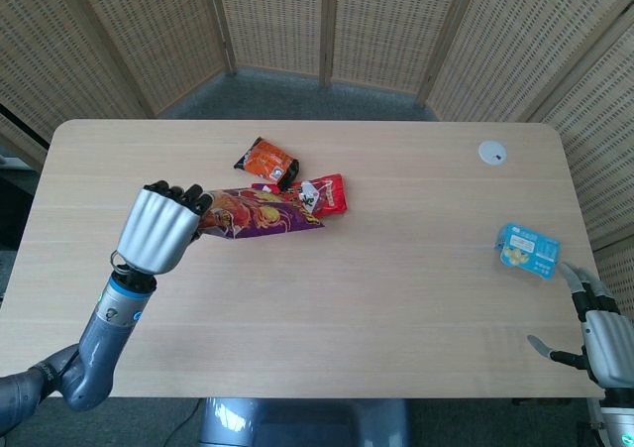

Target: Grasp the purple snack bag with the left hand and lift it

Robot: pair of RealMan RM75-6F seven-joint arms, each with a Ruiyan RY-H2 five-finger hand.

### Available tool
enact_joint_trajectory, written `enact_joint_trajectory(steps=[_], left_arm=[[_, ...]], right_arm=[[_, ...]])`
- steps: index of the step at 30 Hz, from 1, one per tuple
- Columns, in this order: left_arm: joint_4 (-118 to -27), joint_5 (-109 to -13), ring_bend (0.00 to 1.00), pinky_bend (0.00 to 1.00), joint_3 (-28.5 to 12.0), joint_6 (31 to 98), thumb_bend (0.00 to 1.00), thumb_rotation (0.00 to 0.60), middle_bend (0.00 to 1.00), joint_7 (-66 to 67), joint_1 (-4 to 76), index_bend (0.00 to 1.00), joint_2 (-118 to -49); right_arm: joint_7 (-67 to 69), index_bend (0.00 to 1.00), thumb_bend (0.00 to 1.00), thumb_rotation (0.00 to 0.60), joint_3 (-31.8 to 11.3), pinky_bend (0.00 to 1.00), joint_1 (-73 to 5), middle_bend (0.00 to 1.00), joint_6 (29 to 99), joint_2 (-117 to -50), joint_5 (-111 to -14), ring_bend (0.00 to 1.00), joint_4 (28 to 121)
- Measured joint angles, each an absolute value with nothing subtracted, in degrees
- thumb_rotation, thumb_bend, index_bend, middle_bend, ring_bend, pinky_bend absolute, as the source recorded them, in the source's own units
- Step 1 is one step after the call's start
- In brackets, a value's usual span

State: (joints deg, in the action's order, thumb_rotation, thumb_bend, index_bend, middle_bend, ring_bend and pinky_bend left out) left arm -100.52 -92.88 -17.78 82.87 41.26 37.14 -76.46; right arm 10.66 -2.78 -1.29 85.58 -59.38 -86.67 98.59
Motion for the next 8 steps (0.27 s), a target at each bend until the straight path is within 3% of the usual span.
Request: enact_joint_trajectory(steps=[8], left_arm=[[-106.2, -91.3, 1.0, 1.0, -21.0, 82.3, 0.11, 0.6, 1.0, 45.5, 38.0, 1.0, -72.8]], right_arm=[[10.8, 0.0, 0.0, 0.6, -2.7, 0.0, -1.2, 0.0, 85.7, -59.3, -86.7, 0.0, 98.7]])
